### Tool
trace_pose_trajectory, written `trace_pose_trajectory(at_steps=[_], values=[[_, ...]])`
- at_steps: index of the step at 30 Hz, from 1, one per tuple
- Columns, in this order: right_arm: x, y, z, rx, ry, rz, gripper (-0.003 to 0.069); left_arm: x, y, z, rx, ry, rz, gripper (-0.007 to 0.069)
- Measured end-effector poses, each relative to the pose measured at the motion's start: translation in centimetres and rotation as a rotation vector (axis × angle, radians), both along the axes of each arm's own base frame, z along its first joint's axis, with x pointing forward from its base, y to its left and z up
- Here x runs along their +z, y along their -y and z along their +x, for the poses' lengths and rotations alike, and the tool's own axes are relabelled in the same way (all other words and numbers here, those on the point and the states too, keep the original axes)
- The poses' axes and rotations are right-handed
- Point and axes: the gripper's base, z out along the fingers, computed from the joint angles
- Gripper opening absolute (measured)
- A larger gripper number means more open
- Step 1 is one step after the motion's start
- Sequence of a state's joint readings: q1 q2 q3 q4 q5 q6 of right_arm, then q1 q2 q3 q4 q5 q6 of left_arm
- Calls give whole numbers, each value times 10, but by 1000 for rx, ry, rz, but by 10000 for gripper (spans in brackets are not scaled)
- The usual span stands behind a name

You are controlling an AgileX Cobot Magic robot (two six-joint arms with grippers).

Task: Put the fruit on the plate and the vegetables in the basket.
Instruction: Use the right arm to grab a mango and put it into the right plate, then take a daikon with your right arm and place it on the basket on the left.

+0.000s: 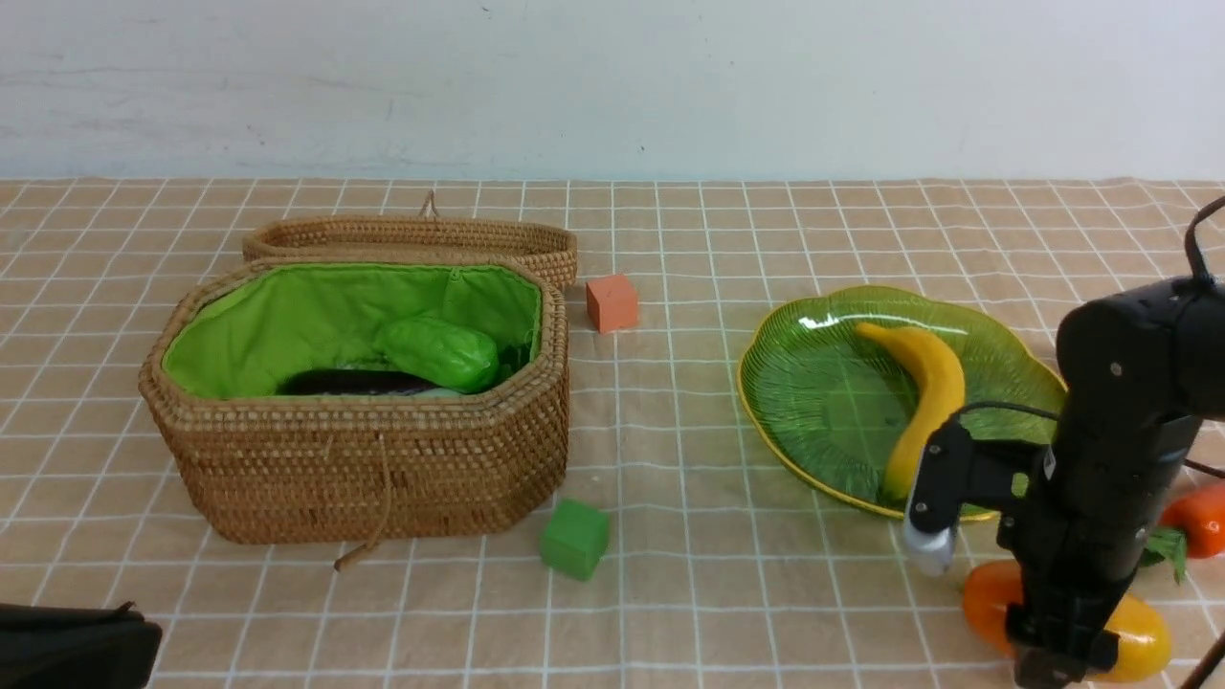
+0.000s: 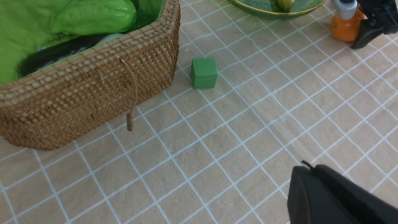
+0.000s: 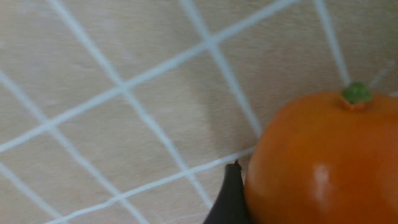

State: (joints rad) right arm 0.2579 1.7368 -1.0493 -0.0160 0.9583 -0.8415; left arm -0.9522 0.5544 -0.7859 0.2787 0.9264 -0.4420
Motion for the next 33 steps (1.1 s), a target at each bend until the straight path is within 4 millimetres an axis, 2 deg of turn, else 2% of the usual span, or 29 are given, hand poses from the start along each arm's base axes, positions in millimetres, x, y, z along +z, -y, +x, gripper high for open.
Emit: trace_pose_trajectory(at_steps=[3, 4, 5, 8, 9, 10, 12, 13, 15, 16, 17, 18, 20, 23, 24, 25, 28, 30, 33], values=[[37, -6, -13, -78, 77, 41, 580, 2, 1, 0, -8, 17, -21, -13], [42, -6, -14, -99, 94, 53, 580, 3, 2, 1, -10, 22, -28, -13], [60, -7, -14, -208, 172, 101, 580, 5, 3, 1, -17, 38, -47, -13], [84, 2, 4, -541, 334, 238, 580, 10, 6, 2, -36, 82, -98, -13], [88, 6, 12, -680, 367, 291, 580, 12, 7, 2, -41, 94, -112, -13], [89, 18, 28, -880, 418, 367, 580, 14, 9, 2, -49, 114, -135, -13], [85, 26, 41, -1020, 435, 418, 580, 15, 9, 2, -53, 125, -148, -13], [80, 36, 54, -1144, 448, 455, 579, 16, 10, 2, -57, 133, -157, -13], [65, 43, 71, -1231, 448, 470, 579, 17, 10, 2, -58, 136, -163, -13], [56, 46, 81, -1270, 443, 475, 579, 17, 10, 2, -58, 137, -163, -13], [54, 46, 82, -1271, 441, 473, 579, 17, 10, 2, -58, 137, -163, -13], [42, 46, 92, -1291, 427, 470, 579, 17, 10, 2, -59, 135, -165, -13], [31, 45, 101, -1302, 413, 463, 579, 17, 11, 2, -60, 128, -170, -13], [28, 45, 105, -1307, 411, 464, 596, 17, 11, 2, -62, 120, -176, -13], [28, 45, 106, -1308, 413, 466, 627, 17, 11, 1, -63, 117, -178, -13], [30, 45, 107, -1309, 417, 471, 656, 17, 11, 1, -64, 115, -180, -13], [42, 45, 103, -1301, 434, 482, 676, 17, 11, 1, -64, 114, -181, -13], [48, 45, 101, -1296, 446, 488, 673, 17, 11, 1, -64, 114, -181, -13], [74, 54, 88, -1290, 474, 479, 619, 17, 11, 1, -65, 116, -183, -13]])
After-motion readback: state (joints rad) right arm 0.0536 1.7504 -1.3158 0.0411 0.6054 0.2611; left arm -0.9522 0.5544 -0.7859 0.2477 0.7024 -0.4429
